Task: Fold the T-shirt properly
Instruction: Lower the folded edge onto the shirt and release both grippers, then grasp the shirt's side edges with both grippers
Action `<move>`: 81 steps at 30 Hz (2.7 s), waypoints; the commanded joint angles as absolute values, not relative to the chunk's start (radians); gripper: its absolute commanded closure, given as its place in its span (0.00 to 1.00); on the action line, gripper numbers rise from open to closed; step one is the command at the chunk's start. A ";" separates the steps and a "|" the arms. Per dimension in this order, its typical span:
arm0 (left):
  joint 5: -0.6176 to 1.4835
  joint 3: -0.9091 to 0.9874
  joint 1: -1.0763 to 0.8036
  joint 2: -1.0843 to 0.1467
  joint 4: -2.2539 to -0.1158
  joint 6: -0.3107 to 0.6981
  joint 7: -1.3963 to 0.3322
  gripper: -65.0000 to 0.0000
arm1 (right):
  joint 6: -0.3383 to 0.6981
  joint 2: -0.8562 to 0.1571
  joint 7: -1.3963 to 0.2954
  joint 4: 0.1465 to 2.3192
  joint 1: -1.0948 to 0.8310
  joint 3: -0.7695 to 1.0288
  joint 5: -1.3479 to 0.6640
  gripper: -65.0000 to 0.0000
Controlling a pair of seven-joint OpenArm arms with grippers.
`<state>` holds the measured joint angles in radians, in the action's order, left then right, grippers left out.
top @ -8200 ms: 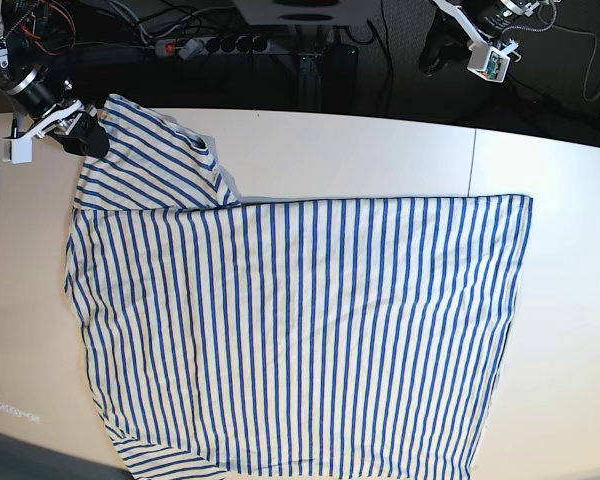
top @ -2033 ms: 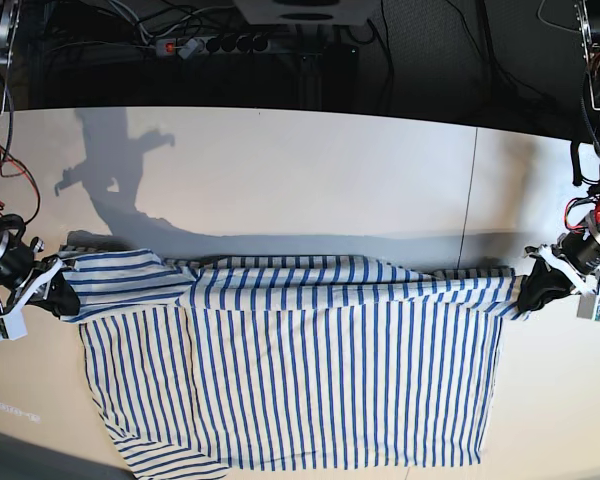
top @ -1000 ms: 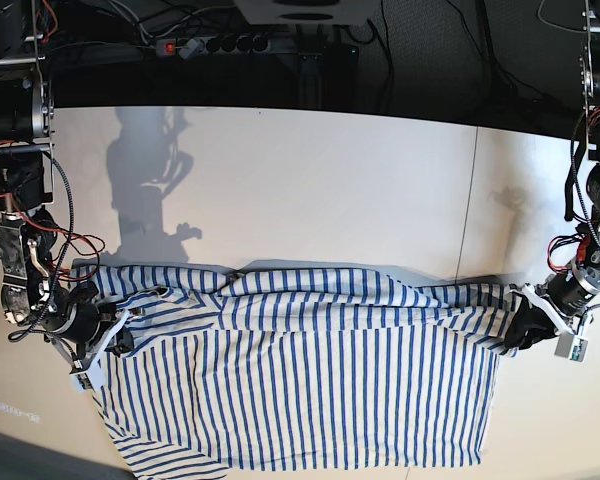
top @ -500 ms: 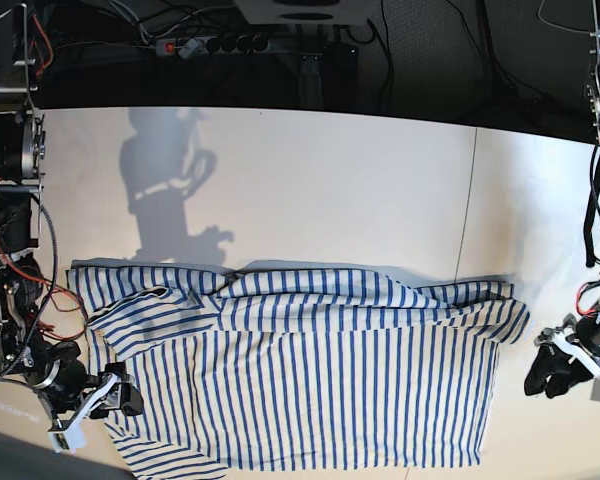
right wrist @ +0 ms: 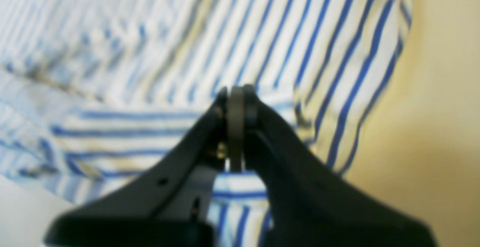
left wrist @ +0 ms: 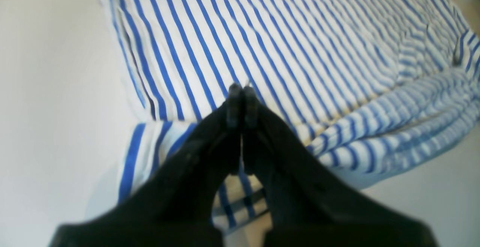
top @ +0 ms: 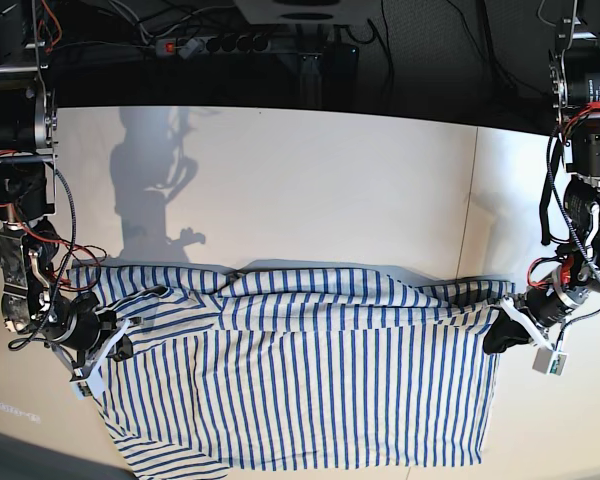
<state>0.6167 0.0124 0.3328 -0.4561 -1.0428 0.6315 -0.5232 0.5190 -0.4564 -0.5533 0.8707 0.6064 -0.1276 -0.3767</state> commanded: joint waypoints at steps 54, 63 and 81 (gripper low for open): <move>0.452 0.015 -0.294 -0.501 -1.605 0.476 -0.528 1.00 | 0.554 -0.466 -0.693 1.451 -0.282 0.306 -0.569 1.00; 0.451 0.020 -0.367 -0.497 -1.652 0.476 -0.529 1.00 | 0.554 -0.466 -0.693 1.494 -0.364 0.388 -0.569 1.00; 0.698 0.263 -0.215 -0.536 -1.677 0.476 -0.550 0.40 | 0.554 -0.465 -0.689 1.495 -0.363 0.408 -0.569 1.00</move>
